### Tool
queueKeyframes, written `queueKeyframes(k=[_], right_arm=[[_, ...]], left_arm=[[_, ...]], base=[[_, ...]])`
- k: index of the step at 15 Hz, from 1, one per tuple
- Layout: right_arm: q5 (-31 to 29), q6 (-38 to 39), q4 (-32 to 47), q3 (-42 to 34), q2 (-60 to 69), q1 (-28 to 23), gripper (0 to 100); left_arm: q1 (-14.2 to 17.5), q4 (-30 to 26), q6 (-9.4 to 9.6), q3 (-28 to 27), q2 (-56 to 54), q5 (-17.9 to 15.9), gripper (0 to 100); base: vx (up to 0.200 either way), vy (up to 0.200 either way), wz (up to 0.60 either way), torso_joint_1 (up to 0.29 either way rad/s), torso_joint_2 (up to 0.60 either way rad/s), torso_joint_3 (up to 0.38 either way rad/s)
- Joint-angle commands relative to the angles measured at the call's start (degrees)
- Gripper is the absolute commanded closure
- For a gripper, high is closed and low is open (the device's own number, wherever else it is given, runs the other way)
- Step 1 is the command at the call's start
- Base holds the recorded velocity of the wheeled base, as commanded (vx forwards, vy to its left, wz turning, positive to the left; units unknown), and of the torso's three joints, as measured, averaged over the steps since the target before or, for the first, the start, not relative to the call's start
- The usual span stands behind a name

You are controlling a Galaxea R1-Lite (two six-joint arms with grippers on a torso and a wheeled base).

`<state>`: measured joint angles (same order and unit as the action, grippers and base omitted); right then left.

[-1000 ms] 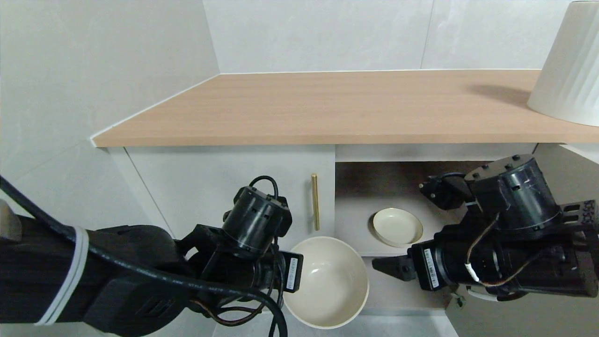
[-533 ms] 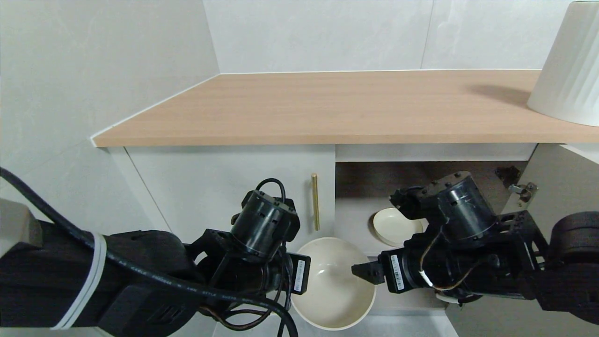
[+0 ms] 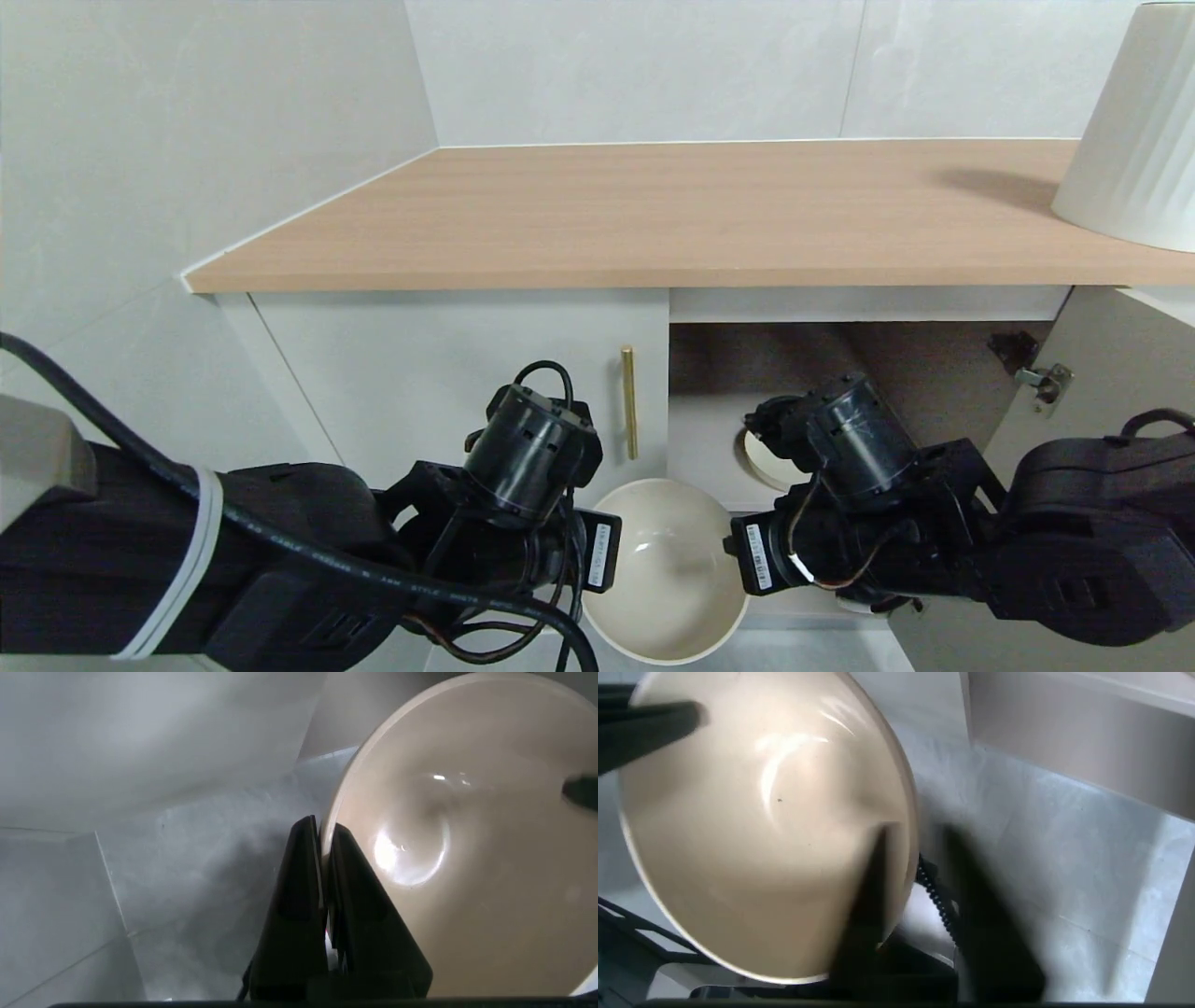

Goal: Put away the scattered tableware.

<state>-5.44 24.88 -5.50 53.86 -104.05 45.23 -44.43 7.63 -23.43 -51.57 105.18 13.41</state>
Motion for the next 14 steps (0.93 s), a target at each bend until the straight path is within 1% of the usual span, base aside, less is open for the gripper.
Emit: queueKeyframes(k=[1, 5, 6, 7, 10, 12, 13, 14], right_arm=[[-0.01, -0.01, 0.05, -0.16, -0.46, 0.12, 100], [-0.10, -0.10, 0.05, -0.16, -0.46, 0.12, 100], [-0.10, -0.10, 0.05, -0.24, -0.46, 0.04, 100], [-0.19, -0.10, 0.05, -0.16, -0.46, 0.04, 100], [-0.36, -0.10, 0.14, -0.16, -0.19, 0.04, 100], [-0.89, -0.27, 0.31, -0.33, -0.72, -0.05, 100], [-1.24, -0.18, 0.31, -0.42, -2.13, -0.93, 100], [-1.42, 0.08, 0.14, -0.33, -3.44, -2.78, 100]], left_arm=[[0.05, 0.02, 0.05, 0.33, 0.02, 0.04, 100], [0.05, 0.02, 0.05, 0.59, -0.15, 0.13, 100], [0.05, 0.02, 0.49, 0.94, -0.33, 0.13, 100], [0.05, 0.10, 0.40, 1.03, -0.33, 0.04, 0], [0.23, 1.42, 0.40, 1.20, -0.59, 0.21, 0], [0.23, 1.42, 0.40, 1.12, -1.12, 1.80, 0], [0.23, 1.42, 0.49, 1.12, -1.91, 2.59, 0], [0.31, 1.42, 0.49, 1.12, -2.70, 2.59, 0]], base=[[0.000, 0.000, 0.00, 0.000, 0.00, 0.000], [0.000, 0.000, 0.00, 0.000, 0.00, 0.000], [0.000, 0.000, 0.00, 0.000, 0.00, 0.000], [0.000, 0.000, 0.00, 0.000, 0.00, 0.000], [0.000, 0.000, 0.00, 0.000, 0.00, 0.000], [0.000, 0.000, 0.00, 0.000, 0.00, 0.000], [0.000, 0.000, 0.00, 0.000, 0.00, 0.000], [0.000, 0.000, 0.00, 0.000, 0.00, 0.000]])
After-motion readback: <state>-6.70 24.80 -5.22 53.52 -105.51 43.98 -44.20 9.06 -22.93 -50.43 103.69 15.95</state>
